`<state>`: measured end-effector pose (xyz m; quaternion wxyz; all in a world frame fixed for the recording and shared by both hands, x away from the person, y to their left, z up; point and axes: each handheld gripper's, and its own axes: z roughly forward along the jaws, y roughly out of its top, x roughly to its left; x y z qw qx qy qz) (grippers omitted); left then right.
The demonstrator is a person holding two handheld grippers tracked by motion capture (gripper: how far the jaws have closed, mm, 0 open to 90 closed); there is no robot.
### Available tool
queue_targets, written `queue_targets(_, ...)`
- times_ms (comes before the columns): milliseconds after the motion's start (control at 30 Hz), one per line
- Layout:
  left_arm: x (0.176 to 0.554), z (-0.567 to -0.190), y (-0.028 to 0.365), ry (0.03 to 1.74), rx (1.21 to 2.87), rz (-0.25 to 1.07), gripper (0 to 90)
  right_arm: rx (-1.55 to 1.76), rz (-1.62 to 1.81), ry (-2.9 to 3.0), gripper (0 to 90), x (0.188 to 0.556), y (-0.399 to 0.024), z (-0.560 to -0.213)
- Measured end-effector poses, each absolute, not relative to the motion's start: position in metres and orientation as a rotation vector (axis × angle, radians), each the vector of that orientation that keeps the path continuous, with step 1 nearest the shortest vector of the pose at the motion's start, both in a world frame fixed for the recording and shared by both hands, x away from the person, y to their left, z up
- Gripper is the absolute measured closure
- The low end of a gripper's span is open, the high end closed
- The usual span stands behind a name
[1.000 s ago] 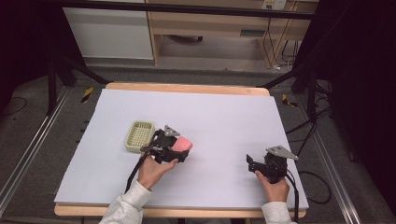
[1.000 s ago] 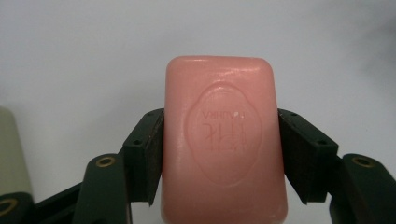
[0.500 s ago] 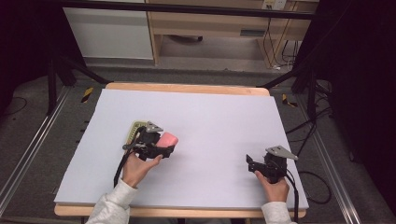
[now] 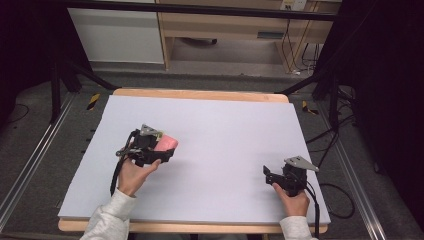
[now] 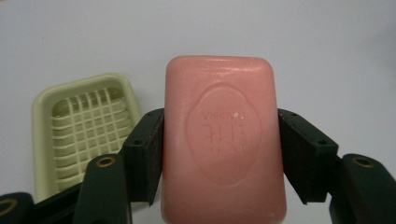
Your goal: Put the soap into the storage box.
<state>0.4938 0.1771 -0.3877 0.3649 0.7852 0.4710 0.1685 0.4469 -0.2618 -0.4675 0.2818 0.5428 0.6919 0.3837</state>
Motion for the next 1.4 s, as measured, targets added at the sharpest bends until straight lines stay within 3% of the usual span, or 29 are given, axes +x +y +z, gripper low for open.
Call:
queue_targets(767, 0.509, -0.38, 0.216, 1.315, 1.95, 0.476, 37.1, 1.451, 1.021, 1.856, 11.5, 0.447, -0.261, -0.468)
queue_targets(1400, 0.526, -0.391, 0.226, 1.384, 1.963, 0.507, 37.1, 1.451, 1.019, 1.86, 11.5, 0.448, -0.261, -0.468)
